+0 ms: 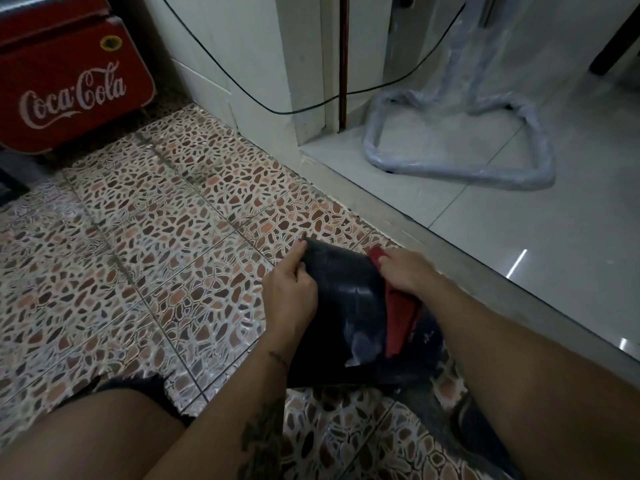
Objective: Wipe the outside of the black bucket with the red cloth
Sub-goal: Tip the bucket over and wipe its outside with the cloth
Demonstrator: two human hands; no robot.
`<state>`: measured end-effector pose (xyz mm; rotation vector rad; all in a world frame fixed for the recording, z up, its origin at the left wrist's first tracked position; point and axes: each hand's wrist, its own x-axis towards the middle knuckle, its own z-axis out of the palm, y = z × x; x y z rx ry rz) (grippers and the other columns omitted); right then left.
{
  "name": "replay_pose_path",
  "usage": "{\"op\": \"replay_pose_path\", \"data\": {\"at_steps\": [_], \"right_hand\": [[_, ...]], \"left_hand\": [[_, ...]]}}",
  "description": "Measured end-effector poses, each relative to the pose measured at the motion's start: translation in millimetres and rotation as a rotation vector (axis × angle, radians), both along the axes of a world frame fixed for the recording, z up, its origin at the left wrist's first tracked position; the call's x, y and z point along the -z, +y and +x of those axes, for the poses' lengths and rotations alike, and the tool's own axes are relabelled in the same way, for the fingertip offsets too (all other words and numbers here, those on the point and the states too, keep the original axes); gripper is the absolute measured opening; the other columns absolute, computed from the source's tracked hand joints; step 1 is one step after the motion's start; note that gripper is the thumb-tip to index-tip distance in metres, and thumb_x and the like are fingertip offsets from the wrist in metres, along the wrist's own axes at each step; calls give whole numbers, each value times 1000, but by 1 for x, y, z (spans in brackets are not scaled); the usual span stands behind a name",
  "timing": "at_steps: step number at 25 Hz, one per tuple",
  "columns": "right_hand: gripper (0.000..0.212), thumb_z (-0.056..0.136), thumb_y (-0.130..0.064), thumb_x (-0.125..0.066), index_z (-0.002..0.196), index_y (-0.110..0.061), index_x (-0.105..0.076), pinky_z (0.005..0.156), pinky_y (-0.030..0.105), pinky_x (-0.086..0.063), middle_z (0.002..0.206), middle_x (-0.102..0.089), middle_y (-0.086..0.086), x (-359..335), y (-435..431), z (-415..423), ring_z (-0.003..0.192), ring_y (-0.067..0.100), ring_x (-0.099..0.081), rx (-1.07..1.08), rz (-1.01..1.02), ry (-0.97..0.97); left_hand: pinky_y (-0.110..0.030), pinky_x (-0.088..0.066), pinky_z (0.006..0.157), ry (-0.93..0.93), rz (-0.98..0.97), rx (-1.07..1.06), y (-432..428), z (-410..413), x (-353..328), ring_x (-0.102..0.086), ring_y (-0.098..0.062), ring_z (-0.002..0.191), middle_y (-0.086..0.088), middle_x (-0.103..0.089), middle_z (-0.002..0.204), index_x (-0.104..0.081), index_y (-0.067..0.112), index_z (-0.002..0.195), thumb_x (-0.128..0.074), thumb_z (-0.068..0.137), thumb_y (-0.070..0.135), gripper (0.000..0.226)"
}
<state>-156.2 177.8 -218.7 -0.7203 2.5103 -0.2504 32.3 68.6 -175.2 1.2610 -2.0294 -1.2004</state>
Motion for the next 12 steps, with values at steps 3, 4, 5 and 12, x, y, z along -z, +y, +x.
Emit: {"op": "replay_pose_path", "data": {"at_steps": [3,4,5,12], "right_hand": [[56,96,-44,-25,148,-31,-44,113,44,-30,158,-43,4,-15,-37,54,141,27,-40,-174,-228,-42],[62,94,-46,-24,154,-32,-35,119,44,-21,163,-34,0,-20,-42,74,148,24,-30,-221,-279,-36],[67,92,-48,-24,157,-32,-29,122,45,-13,167,-26,-2,-23,-40,89,152,21,-21,-249,-319,-28],[63,99,-50,-15,160,-31,-17,125,48,-2,170,-14,-2,-1,42,83,155,17,-6,-131,-277,125]], "left_hand": [[1,-35,81,45,83,-18,0,2,0,-57,3,103,9,-66,128,-65,30,127,-49,93,9,44],[2,-36,78,63,118,-22,-2,3,0,-58,9,96,9,-66,127,-66,29,127,-50,92,8,44],[3,-38,75,78,146,-20,-3,3,-1,-58,16,89,10,-66,126,-66,27,127,-50,92,7,44],[-26,-41,102,-11,234,-48,-9,-14,-20,-56,-18,121,6,-61,136,-64,27,130,-46,92,8,46]]}}
